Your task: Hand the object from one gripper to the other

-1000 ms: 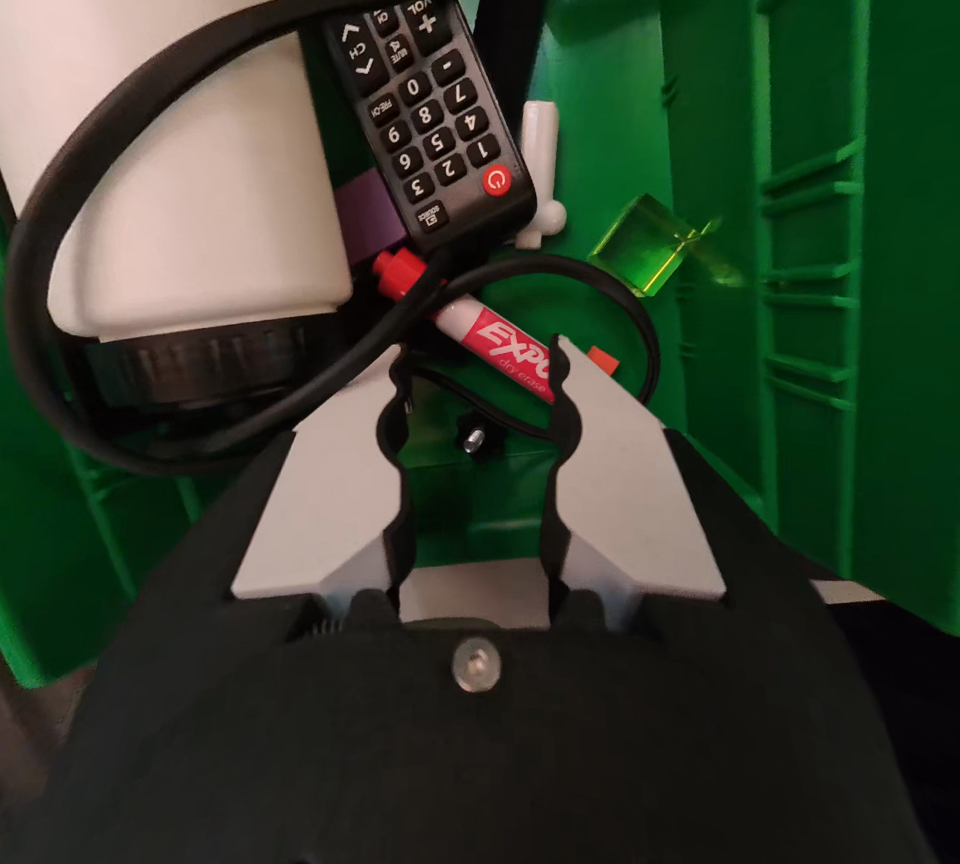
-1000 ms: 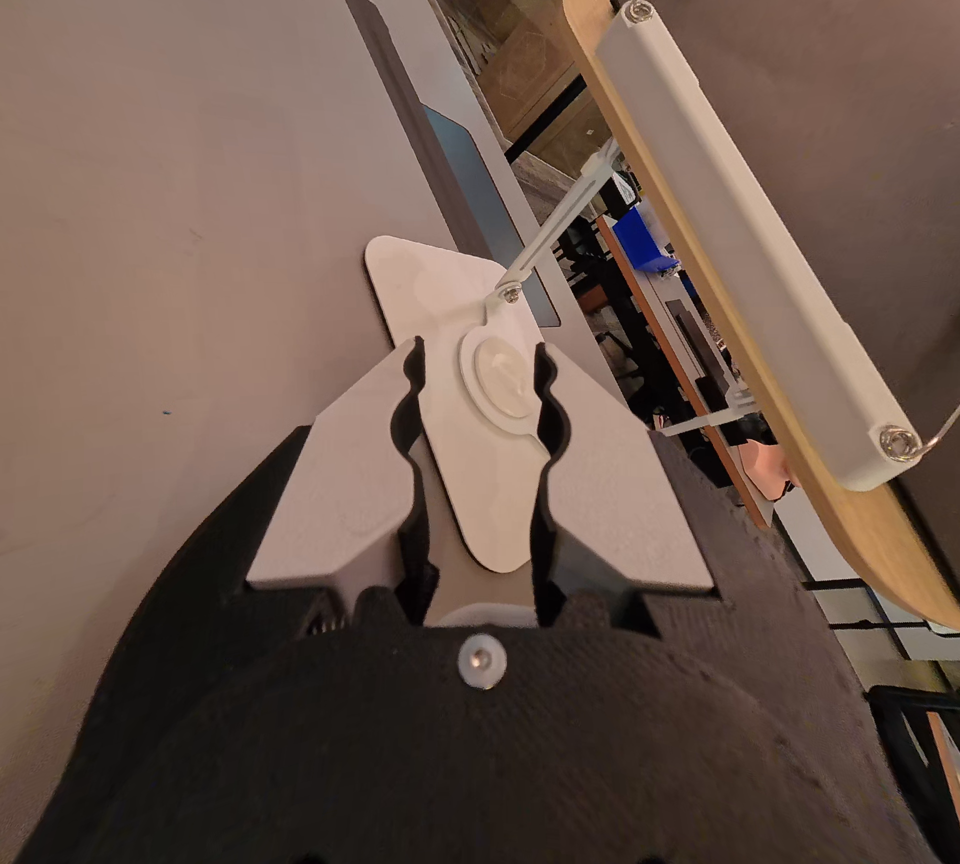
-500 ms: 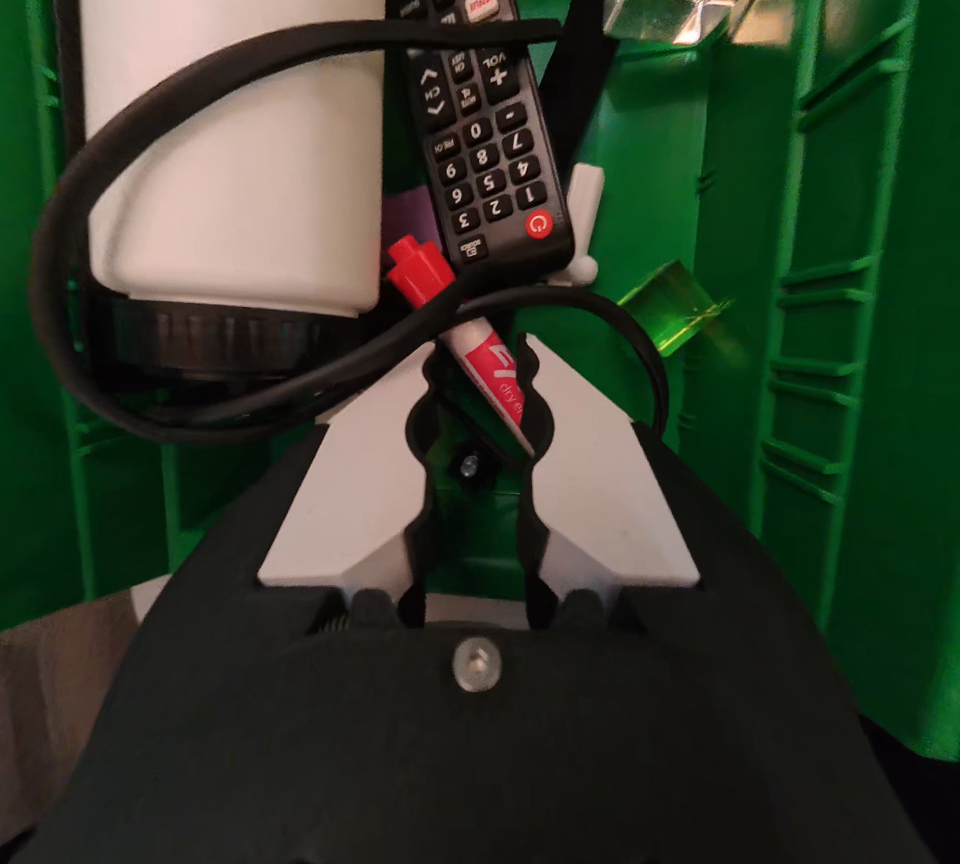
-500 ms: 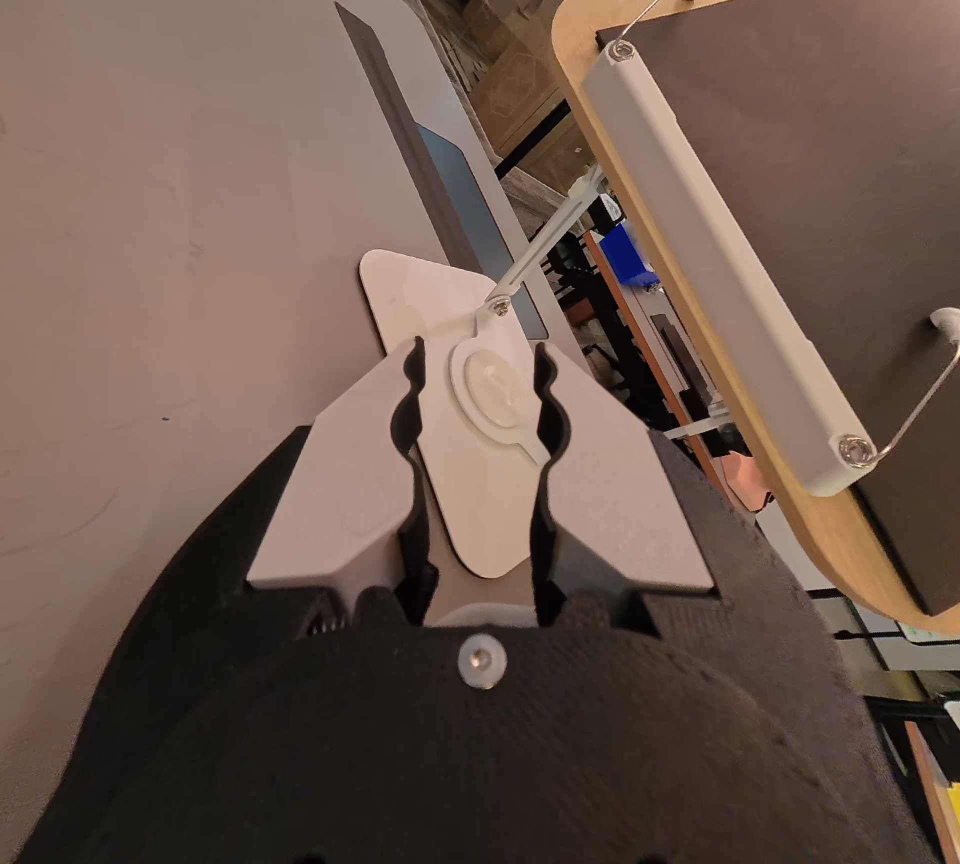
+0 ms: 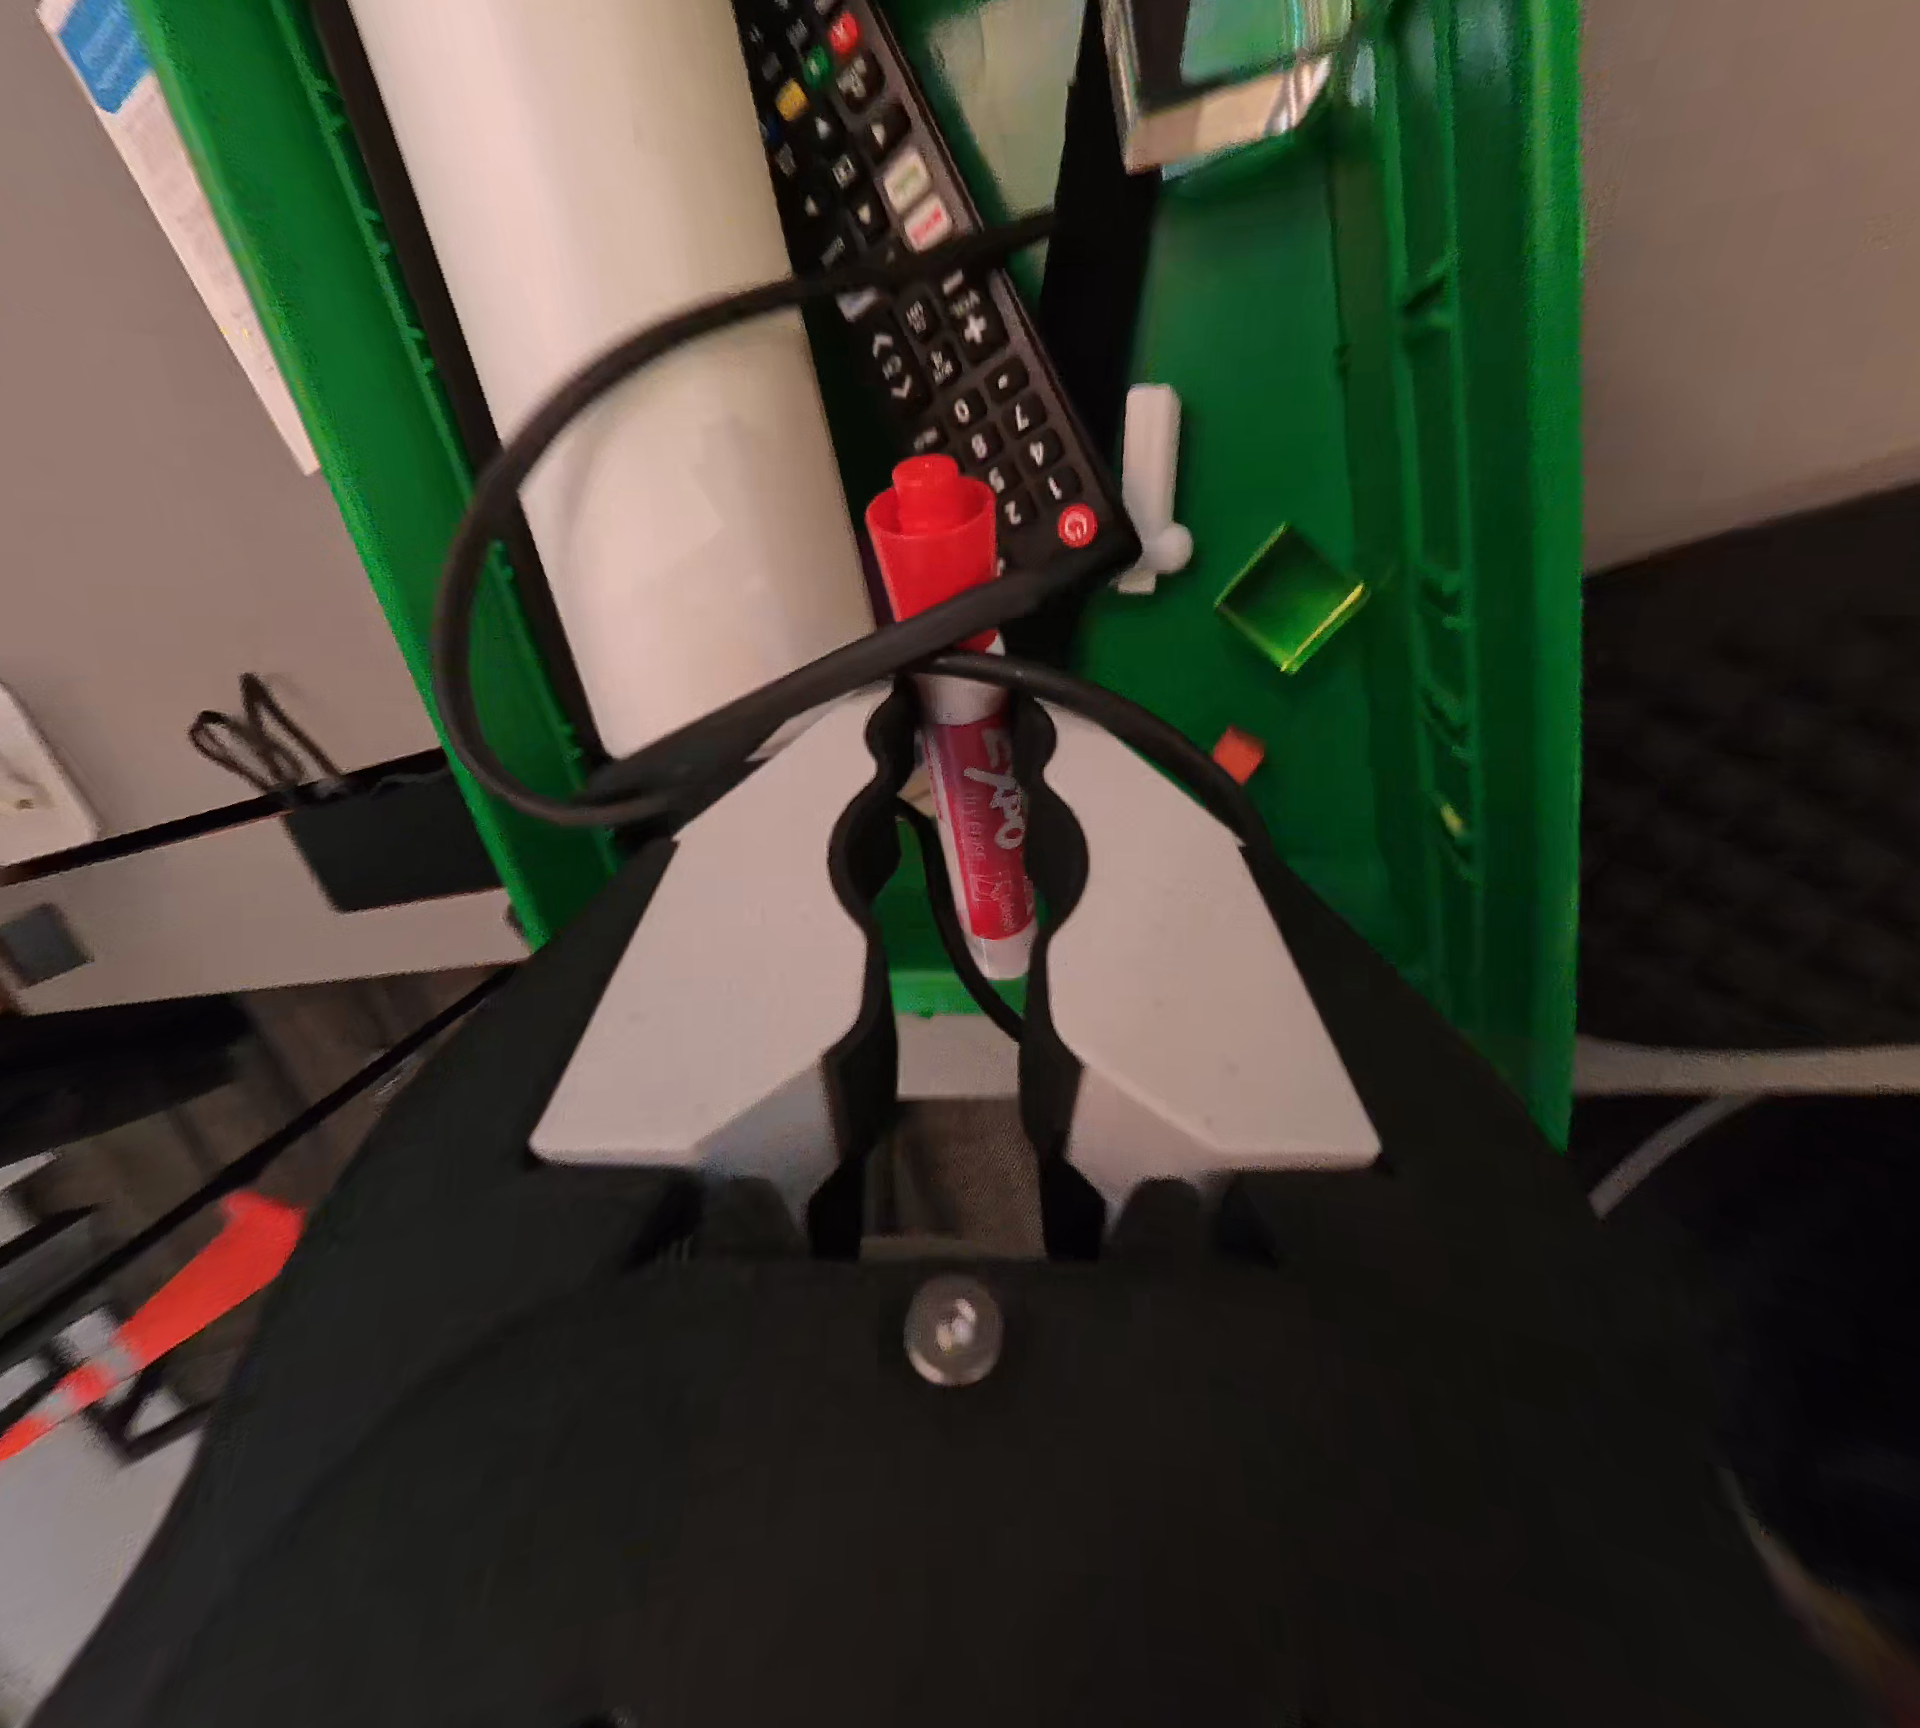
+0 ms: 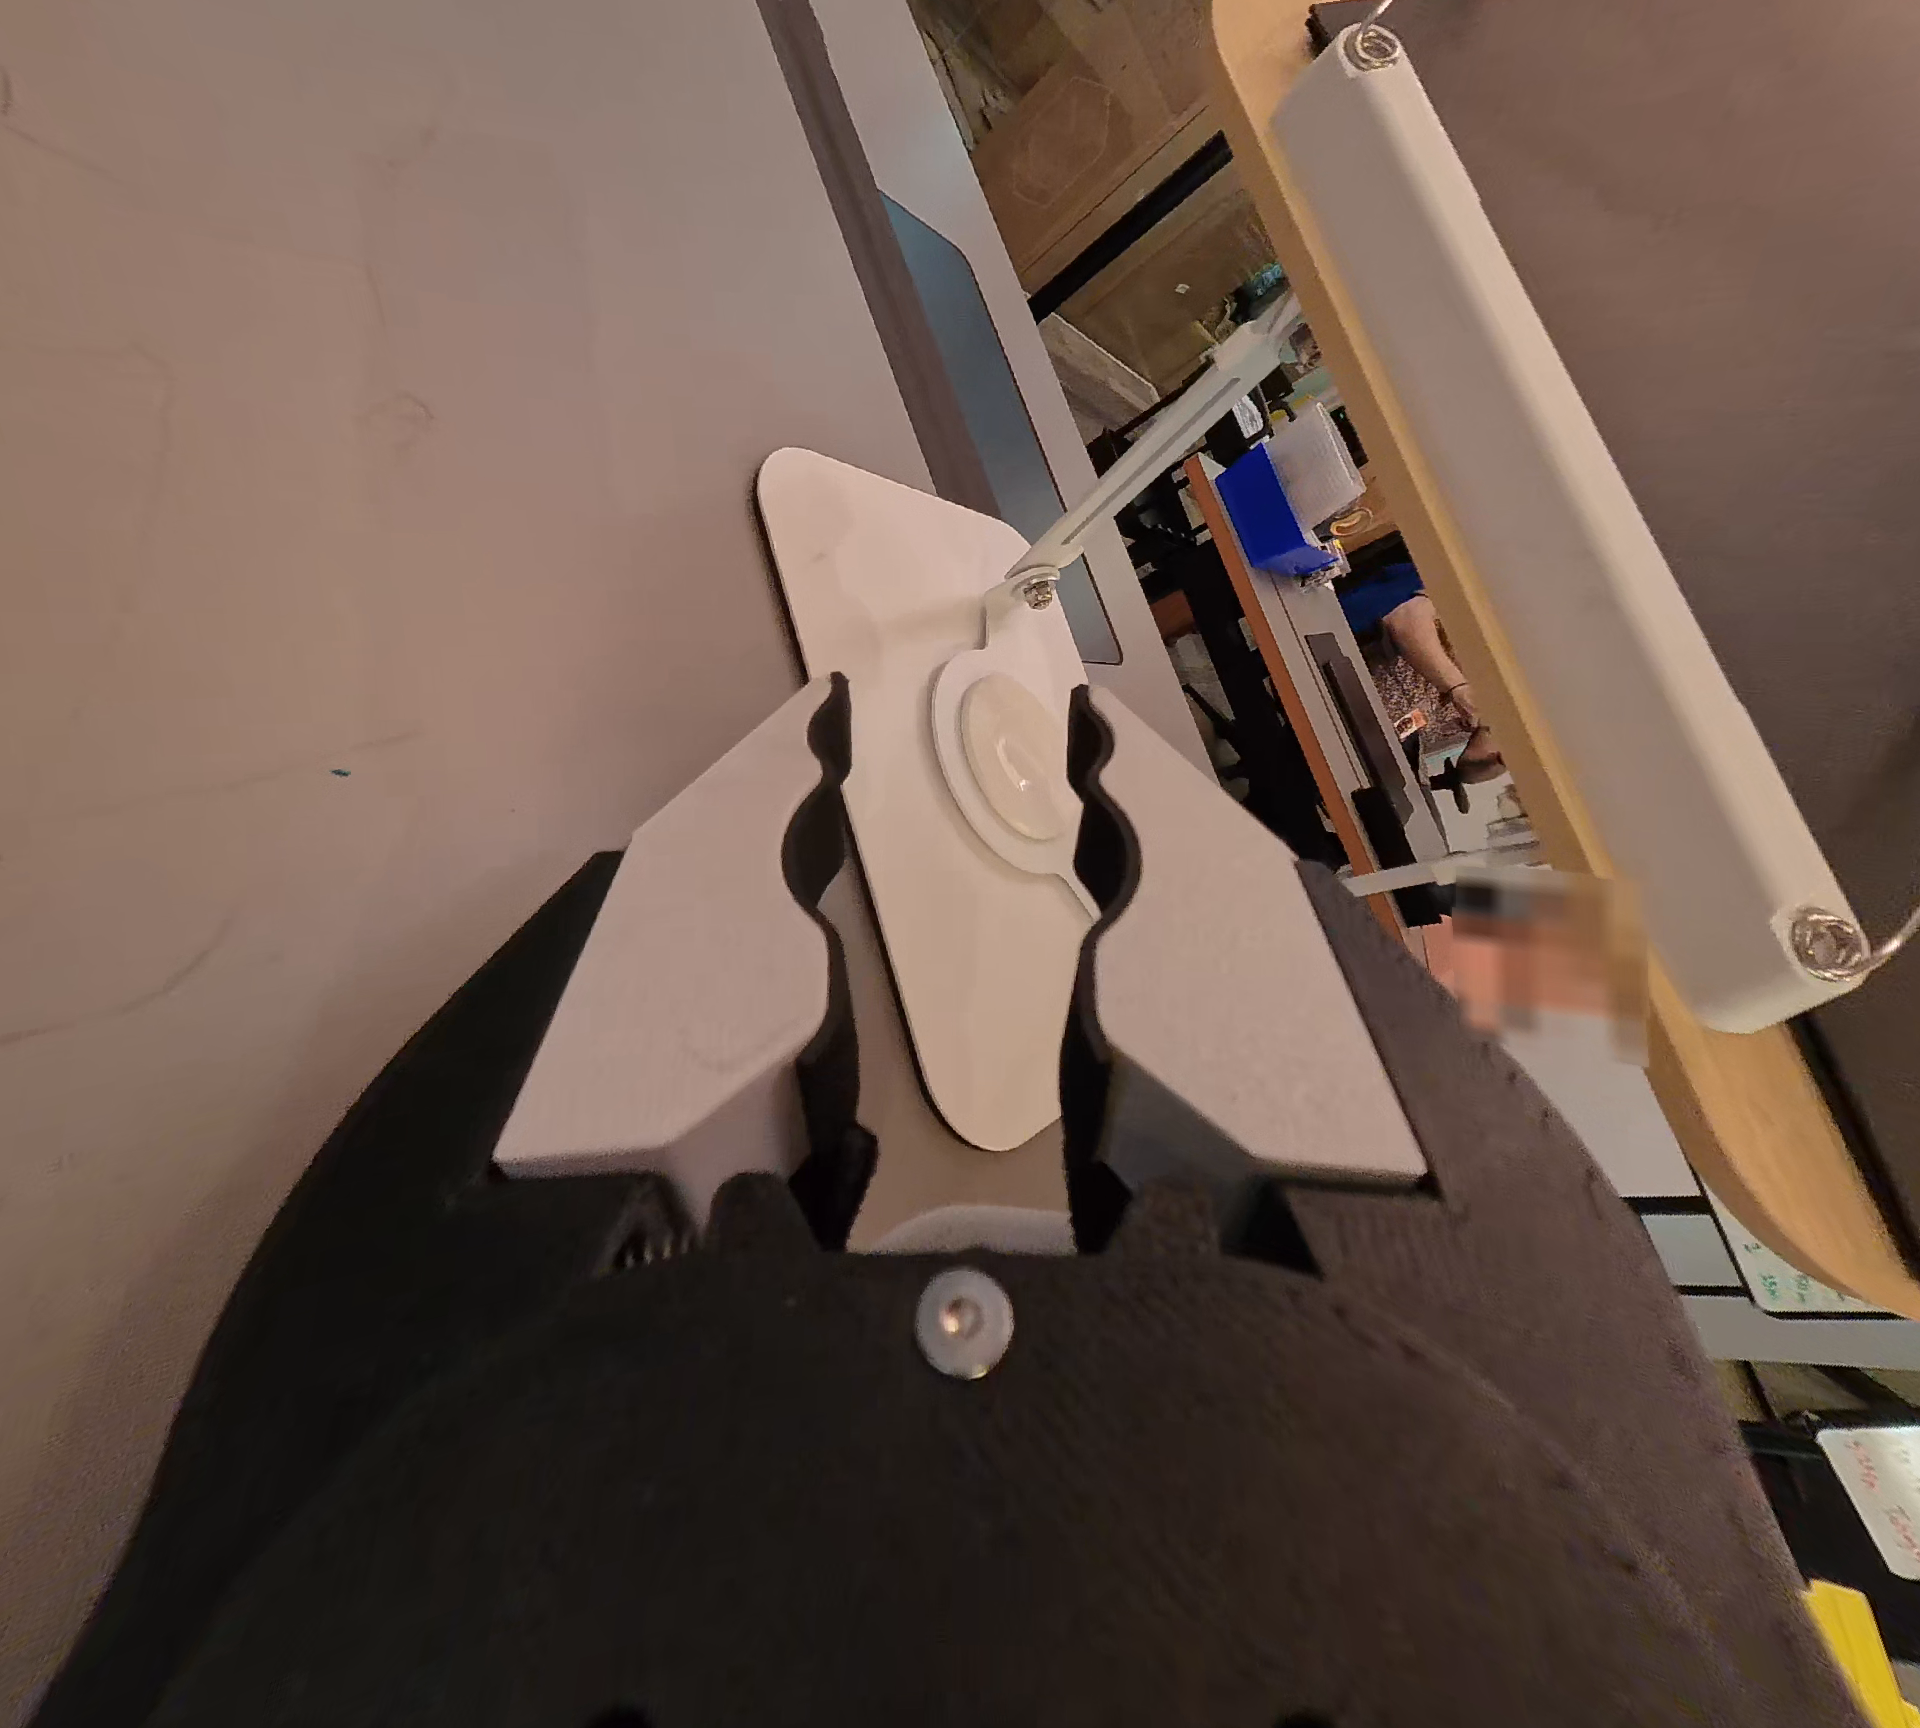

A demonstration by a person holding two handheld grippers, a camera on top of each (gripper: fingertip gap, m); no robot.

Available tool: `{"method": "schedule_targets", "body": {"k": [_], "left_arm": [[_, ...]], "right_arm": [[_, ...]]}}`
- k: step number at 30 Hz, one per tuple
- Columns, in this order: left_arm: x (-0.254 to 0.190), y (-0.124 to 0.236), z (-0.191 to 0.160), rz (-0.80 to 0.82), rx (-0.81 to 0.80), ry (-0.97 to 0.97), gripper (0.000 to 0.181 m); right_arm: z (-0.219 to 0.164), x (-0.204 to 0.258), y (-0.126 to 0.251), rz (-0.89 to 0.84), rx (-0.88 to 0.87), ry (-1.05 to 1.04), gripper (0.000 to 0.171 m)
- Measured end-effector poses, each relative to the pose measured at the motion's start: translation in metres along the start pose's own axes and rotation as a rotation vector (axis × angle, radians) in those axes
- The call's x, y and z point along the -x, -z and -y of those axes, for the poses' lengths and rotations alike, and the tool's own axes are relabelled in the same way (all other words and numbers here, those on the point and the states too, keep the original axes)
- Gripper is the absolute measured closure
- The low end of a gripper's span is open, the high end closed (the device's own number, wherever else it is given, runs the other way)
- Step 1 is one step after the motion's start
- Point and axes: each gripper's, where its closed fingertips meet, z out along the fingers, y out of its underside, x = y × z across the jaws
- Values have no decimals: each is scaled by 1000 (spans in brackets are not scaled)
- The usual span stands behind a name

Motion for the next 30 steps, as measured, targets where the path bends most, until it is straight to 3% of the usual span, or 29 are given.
{"method": "schedule_targets", "body": {"k": [3,9,12,15,21,24,30], "left_arm": [[4,-2,-9,28,152,-97,164],[-10,-23,-10,125,279,-267,165],[8,-17,-22,295,432,-420,165],[15,-7,-33,347,573,-529,165],[27,3,-67,295,773,-519,165],[35,2,-52,284,609,-412,164],[31,27,9,227,55,-223,164]], "right_arm": [[0,2,0,3,1,17,132],[0,8,-1,4,7,65,132],[-1,10,-2,7,11,82,132],[-2,11,-2,6,16,98,132],[-4,11,-3,1,25,120,132],[-4,10,-3,0,25,118,132],[5,8,0,11,-5,54,131]]}}
